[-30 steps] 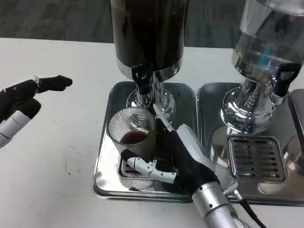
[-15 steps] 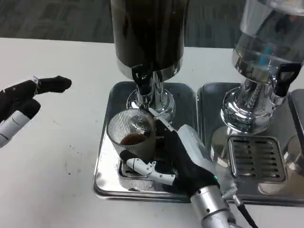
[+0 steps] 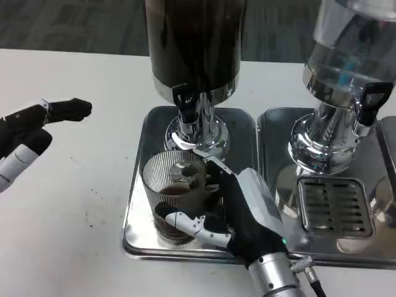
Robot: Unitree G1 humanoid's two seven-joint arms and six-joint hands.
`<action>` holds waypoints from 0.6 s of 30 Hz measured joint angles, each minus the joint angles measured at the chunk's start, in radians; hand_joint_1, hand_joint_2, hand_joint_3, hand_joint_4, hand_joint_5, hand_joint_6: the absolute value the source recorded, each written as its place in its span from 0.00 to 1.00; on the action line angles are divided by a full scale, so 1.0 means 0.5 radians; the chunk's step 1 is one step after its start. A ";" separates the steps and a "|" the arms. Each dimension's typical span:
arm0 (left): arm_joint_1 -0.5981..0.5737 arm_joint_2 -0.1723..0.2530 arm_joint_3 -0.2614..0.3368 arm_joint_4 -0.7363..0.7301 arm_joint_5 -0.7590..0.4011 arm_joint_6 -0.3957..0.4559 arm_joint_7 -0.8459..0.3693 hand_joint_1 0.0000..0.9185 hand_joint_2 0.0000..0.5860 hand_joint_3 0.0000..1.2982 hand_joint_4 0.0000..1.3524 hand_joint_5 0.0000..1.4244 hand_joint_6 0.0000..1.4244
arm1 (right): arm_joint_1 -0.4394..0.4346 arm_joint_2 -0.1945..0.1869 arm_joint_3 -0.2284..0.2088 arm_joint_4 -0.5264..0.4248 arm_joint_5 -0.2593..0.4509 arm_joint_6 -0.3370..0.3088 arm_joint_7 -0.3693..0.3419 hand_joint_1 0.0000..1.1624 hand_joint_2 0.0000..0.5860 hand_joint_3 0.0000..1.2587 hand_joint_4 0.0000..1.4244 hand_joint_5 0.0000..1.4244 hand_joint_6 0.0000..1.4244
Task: Grasp the cup under the faucet to collect the drink, then remove the cup.
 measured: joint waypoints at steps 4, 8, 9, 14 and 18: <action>0.000 0.000 0.000 0.001 0.002 0.000 0.000 0.00 0.23 0.26 0.21 0.18 0.11 | 0.014 0.000 -0.002 0.000 -0.002 -0.015 -0.042 0.50 0.36 0.24 0.30 0.39 0.51; -0.001 0.000 -0.004 0.004 0.004 0.000 0.000 0.00 0.23 0.26 0.21 0.18 0.11 | 0.037 -0.001 -0.010 -0.006 -0.001 -0.026 -0.073 0.51 0.36 0.25 0.31 0.40 0.53; -0.001 0.000 -0.004 0.004 0.004 0.000 0.000 0.00 0.23 0.25 0.21 0.18 0.11 | 0.040 -0.001 -0.012 -0.008 0.000 -0.028 -0.073 0.51 0.36 0.25 0.31 0.41 0.53; -0.004 0.000 -0.024 0.021 0.006 0.000 -0.001 0.00 0.23 0.25 0.21 0.18 0.11 | 0.083 -0.006 -0.034 -0.029 -0.002 -0.045 -0.107 0.51 0.37 0.27 0.32 0.43 0.57; -0.012 0.000 -0.044 0.040 0.012 0.000 -0.001 0.00 0.23 0.25 0.21 0.18 0.11 | 0.109 -0.010 -0.062 -0.034 -0.001 -0.073 -0.137 0.51 0.38 0.28 0.33 0.44 0.58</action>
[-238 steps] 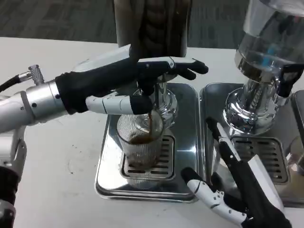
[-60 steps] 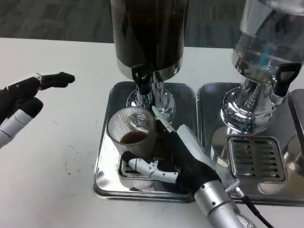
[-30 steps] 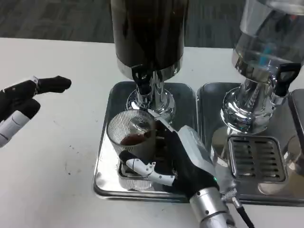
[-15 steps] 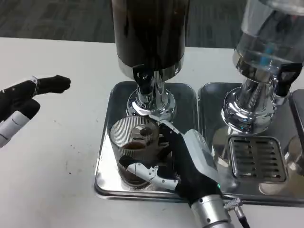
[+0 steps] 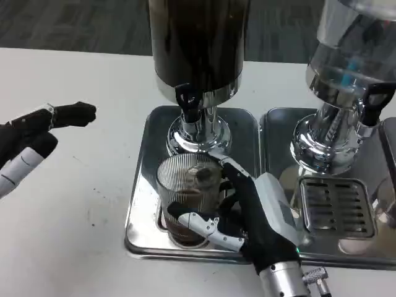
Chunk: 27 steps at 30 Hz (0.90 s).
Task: Grasp the cup under the faucet to collect the drink, then remove the cup.
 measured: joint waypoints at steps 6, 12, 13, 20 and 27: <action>-0.016 0.000 -0.024 0.019 0.001 0.000 -0.002 0.00 0.23 0.24 0.21 0.18 0.11 | 0.061 -0.015 -0.037 -0.050 0.001 -0.013 -0.027 0.52 0.38 0.30 0.36 0.47 0.62; -0.050 0.000 -0.030 0.049 0.001 -0.002 -0.008 0.00 0.23 0.24 0.20 0.18 0.11 | 0.092 -0.035 -0.078 -0.068 0.008 -0.032 -0.036 0.52 0.39 0.31 0.37 0.48 0.63; -0.055 0.000 -0.031 0.058 0.001 -0.003 -0.013 0.00 0.23 0.24 0.20 0.18 0.11 | 0.096 -0.035 -0.080 -0.071 0.007 -0.036 -0.037 0.52 0.39 0.31 0.37 0.49 0.64; -0.059 0.000 -0.058 0.071 0.003 -0.006 -0.030 0.00 0.23 0.23 0.20 0.18 0.11 | 0.149 -0.037 -0.111 -0.101 0.009 -0.059 -0.056 0.53 0.39 0.33 0.38 0.50 0.66; -0.059 -0.009 -0.112 0.071 0.005 -0.040 -0.054 0.00 0.21 0.23 0.20 0.18 0.11 | 0.235 -0.041 -0.169 -0.171 0.011 -0.076 -0.095 0.54 0.40 0.35 0.40 0.52 0.69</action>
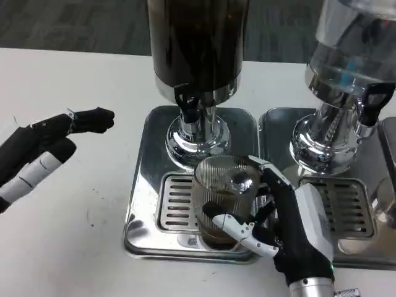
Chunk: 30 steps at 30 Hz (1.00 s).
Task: Grasp the cup under the faucet to collect the drink, then remove the cup.
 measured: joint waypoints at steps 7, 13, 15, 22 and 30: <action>0.001 -0.014 -0.069 0.000 0.013 -0.042 -0.013 0.00 0.20 0.21 0.17 0.17 0.11 | 0.035 -0.002 -0.048 -0.086 0.007 -0.014 -0.002 0.55 0.41 0.35 0.41 0.52 0.70; 0.015 -0.015 -0.109 0.000 0.028 -0.100 -0.013 0.00 0.20 0.20 0.16 0.16 0.11 | 0.066 -0.002 -0.086 -0.139 0.038 -0.024 -0.002 0.56 0.41 0.36 0.41 0.53 0.71; 0.026 -0.015 -0.133 0.000 0.051 -0.119 -0.013 0.00 0.20 0.20 0.15 0.15 0.11 | 0.079 -0.002 -0.091 -0.159 0.038 -0.028 -0.001 0.56 0.41 0.36 0.41 0.53 0.71; 0.078 0.007 -0.176 0.000 0.178 -0.273 -0.005 0.00 0.21 0.14 0.07 0.10 0.08 | 0.149 -0.003 -0.097 -0.265 0.042 -0.040 0.004 0.56 0.41 0.36 0.41 0.53 0.72; 0.138 0.088 -0.213 0.001 0.414 -0.552 0.117 0.00 0.21 0.04 0.00 0.00 0.03 | 0.196 -0.006 -0.099 -0.381 0.063 -0.058 0.020 0.57 0.42 0.37 0.41 0.54 0.73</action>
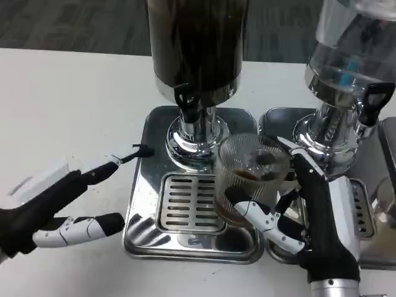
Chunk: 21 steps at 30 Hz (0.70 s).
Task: Grasp the cup under the faucet to collect the drink, then remove the cup.
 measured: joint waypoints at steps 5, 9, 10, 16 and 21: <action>0.041 0.050 -0.001 0.002 0.147 -0.132 0.149 0.00 0.21 0.02 0.00 0.00 0.02 | 0.026 -0.006 -0.014 -0.020 0.010 0.000 0.015 0.58 0.40 0.37 0.41 0.54 0.73; 0.065 0.073 -0.001 0.002 0.192 -0.179 0.245 0.00 0.21 0.02 0.00 0.00 0.02 | 0.042 -0.012 -0.020 -0.072 0.009 -0.001 0.028 0.58 0.40 0.37 0.41 0.54 0.73; 0.081 0.080 -0.001 0.002 0.206 -0.192 0.263 0.00 0.21 0.01 0.00 0.00 0.02 | 0.047 -0.011 -0.020 -0.081 0.009 -0.007 0.028 0.58 0.40 0.37 0.41 0.54 0.73; 0.171 0.100 -0.009 -0.026 0.222 -0.244 0.337 0.00 0.20 0.01 0.00 0.00 0.01 | 0.137 -0.024 -0.020 -0.131 0.010 -0.025 0.046 0.58 0.40 0.37 0.41 0.55 0.73; 0.262 0.124 -0.035 -0.117 0.219 -0.290 0.372 0.00 0.19 0.01 0.00 0.00 0.01 | 0.272 -0.060 -0.027 -0.275 0.014 -0.064 0.081 0.58 0.39 0.38 0.42 0.55 0.74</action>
